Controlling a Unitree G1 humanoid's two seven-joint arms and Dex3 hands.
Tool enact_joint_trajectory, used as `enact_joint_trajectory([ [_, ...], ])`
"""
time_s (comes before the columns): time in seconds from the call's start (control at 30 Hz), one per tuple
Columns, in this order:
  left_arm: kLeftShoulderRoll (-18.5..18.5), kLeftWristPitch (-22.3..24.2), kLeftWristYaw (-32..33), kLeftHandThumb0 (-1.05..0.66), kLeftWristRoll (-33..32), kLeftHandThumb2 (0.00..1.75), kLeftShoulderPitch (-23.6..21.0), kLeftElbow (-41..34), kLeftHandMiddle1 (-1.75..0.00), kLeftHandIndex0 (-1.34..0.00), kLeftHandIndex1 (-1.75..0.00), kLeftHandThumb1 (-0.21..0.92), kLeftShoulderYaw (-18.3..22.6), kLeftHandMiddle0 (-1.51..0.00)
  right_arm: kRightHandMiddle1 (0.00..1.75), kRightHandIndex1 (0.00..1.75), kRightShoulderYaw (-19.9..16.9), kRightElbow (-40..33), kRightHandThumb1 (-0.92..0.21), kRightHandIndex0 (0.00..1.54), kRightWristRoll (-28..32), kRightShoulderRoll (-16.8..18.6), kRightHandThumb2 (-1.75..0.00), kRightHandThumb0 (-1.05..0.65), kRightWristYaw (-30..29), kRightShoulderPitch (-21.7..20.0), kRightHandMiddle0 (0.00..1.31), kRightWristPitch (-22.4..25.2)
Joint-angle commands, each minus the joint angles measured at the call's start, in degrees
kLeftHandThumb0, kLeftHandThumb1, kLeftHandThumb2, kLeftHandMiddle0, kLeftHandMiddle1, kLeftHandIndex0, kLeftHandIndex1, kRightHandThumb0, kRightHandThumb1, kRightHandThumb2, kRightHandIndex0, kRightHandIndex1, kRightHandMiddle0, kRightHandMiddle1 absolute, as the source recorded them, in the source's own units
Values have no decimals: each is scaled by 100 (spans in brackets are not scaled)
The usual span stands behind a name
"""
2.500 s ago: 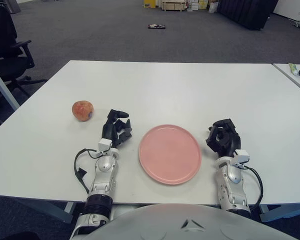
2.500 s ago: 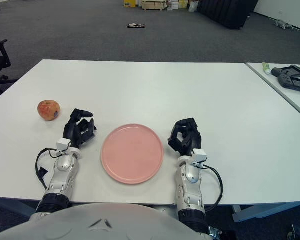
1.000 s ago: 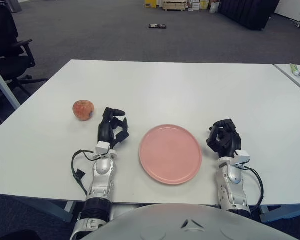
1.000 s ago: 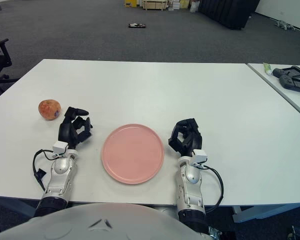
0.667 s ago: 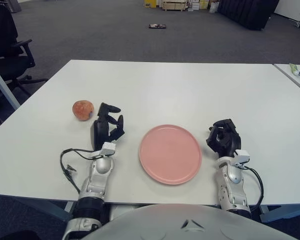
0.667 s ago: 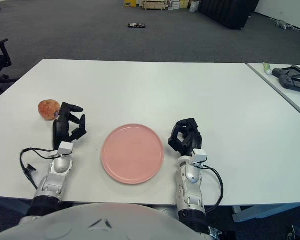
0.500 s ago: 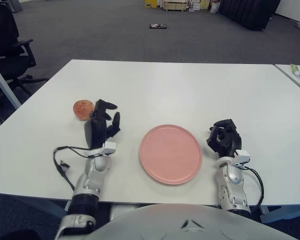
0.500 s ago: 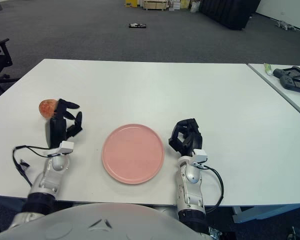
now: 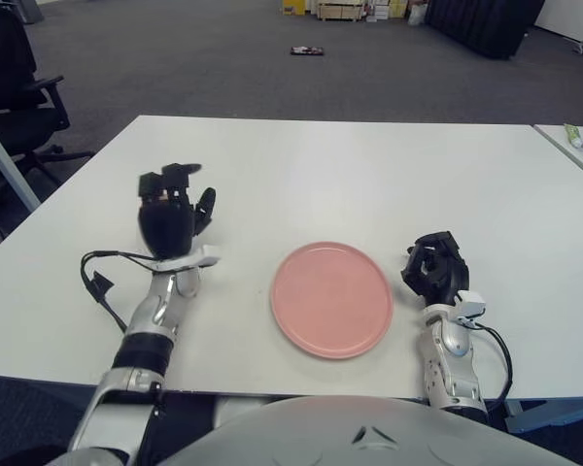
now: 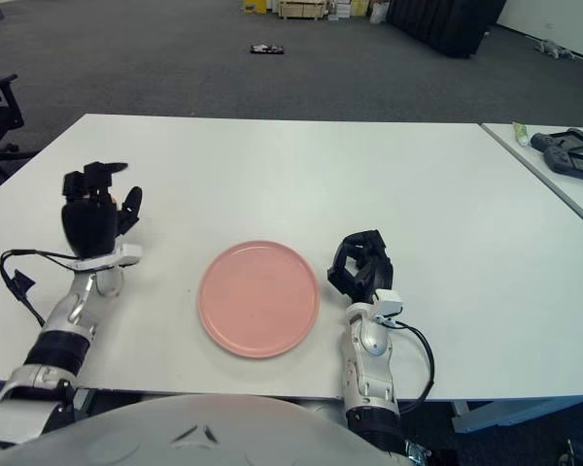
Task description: Put the apple into the plate.
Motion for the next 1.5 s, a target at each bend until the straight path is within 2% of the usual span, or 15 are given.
enact_joint_trajectory([
  [0.0,-7,502,248,-101,120,62,-219,92,-18,0,-40,92,-105,0,175,175,-16,106,-51,108,11,227,-108,-42,-70,142,46,179],
  [0.07,-14,693,286,-103,122,59,-277,119,-7,0,-21,92,-167,0,175,175,-18,110,-50,108,9,224,-110,-42,-78,138,47,183],
  [0.13,24,894,261,-104,145,56,-357,150,-4,0,-11,92,-244,0,175,175,-27,132,-49,109,13,223,-110,-42,-83,126,47,176],
  [0.27,129,1128,195,-105,132,47,-493,222,-1,0,-2,92,-380,0,175,175,-28,144,-49,109,18,229,-111,-43,-84,118,48,162],
  [0.5,507,1124,-207,-105,-115,33,-957,927,0,0,0,92,-548,0,175,175,-44,118,-49,108,81,268,-111,-43,-87,125,48,155],
  [0.73,755,954,-445,-105,-364,25,-1396,2036,0,0,0,92,-773,0,175,175,-48,155,-49,108,72,262,-111,-43,-88,109,48,92],
  [1.1,875,999,-1095,-105,-648,14,-1803,2834,0,0,0,89,-1139,0,175,175,-27,128,-49,107,45,264,-111,-43,-156,123,48,142],
  [1.27,870,750,-1334,-105,-841,12,-2171,3918,0,0,0,88,-1275,0,175,175,-33,133,-49,107,35,246,-111,-43,-166,116,48,160],
  [1.47,893,610,-1490,-105,-1012,12,-2354,4471,0,0,0,89,-1393,0,175,175,-42,109,-49,108,75,251,-111,-43,-150,120,48,154],
])
